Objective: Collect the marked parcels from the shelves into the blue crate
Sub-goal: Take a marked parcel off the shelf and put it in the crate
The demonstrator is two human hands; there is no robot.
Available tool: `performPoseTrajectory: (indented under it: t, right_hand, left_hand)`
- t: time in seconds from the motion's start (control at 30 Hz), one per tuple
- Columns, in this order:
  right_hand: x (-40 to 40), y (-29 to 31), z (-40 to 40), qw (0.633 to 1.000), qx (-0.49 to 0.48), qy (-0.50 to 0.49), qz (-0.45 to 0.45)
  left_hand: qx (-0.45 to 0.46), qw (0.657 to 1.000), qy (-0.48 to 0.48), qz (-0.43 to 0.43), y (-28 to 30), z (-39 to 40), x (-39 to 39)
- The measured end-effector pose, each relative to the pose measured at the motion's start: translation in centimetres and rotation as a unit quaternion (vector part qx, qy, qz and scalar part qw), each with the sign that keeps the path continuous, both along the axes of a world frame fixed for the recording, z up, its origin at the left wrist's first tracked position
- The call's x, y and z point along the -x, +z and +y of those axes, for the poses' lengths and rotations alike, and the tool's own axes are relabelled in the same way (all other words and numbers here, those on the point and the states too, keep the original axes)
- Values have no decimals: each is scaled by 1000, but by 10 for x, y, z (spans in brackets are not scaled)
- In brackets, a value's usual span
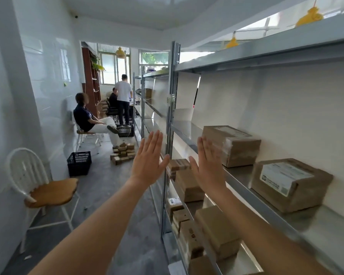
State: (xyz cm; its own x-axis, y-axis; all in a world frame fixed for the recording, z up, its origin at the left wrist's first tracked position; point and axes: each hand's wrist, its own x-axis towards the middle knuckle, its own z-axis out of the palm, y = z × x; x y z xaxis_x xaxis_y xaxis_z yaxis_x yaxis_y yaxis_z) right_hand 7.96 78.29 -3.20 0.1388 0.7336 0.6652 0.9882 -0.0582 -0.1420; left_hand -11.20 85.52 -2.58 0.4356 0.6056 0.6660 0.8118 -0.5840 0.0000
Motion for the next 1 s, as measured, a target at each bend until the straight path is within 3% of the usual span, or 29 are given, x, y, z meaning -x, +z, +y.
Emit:
performPoseTrajectory:
  t: [0.47, 1.0]
  right_hand:
    - [15, -52, 181, 996, 80, -9, 32]
    - [-66, -140, 412, 983, 122, -56, 126]
  left_hand:
    - [40, 998, -40, 42, -26, 195, 8]
    - [74, 988, -48, 123, -85, 425, -52]
